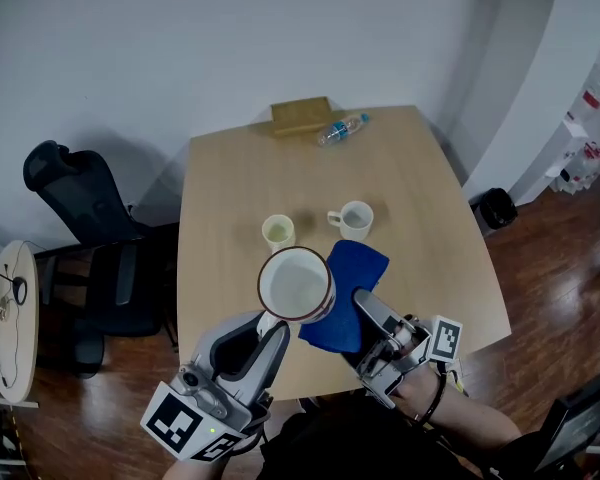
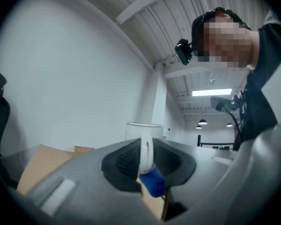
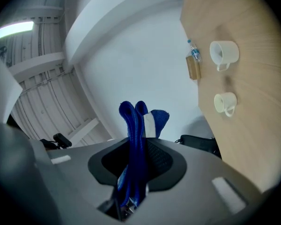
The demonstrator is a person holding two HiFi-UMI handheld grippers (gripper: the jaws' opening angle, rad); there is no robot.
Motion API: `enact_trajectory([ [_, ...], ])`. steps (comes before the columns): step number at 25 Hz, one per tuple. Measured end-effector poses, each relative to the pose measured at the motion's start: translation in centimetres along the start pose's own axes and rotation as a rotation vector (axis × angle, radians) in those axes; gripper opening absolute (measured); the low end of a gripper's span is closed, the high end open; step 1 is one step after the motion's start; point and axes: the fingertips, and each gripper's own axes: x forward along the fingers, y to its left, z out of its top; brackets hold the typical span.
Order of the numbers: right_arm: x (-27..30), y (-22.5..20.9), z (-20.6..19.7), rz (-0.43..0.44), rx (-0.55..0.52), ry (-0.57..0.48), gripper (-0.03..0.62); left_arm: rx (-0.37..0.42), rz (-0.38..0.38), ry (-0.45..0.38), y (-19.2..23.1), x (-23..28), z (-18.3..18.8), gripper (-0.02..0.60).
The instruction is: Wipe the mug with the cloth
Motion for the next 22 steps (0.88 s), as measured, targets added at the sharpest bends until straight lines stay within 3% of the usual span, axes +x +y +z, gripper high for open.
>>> enact_trajectory([
  [4,0.3,-1.1,-0.3,-0.03,-0.009,0.017,0.095,-0.025,-0.022,0.005,-1.7,0.1,-1.0,0.066],
  [10,0.0,-2.3,-3.5,-0.026,0.079,0.073,0.095,0.046,0.02,0.018,-1.6,0.9,-1.7,0.066],
  [15,-2.7,-1.4,-1.6,0.002,0.06,0.031,0.095,0.08,0.078,0.047,0.9,-0.3,-2.5,0.066],
  [18,-4.4,-0.8,1.6,0.004,-0.006,-0.041,0.095,0.088,0.144,0.097,2.9,-1.5,-5.0,0.066],
  [20,-5.8,-1.5,4.1,-0.113,-0.147,-0.061,0.095,0.096,0.238,0.137,4.8,-2.6,-7.5,0.066],
  [22,-7.5,-3.5,6.2,-0.325,-0.369,-0.006,0.095,0.097,0.337,0.176,6.9,-4.0,-11.2,0.066],
])
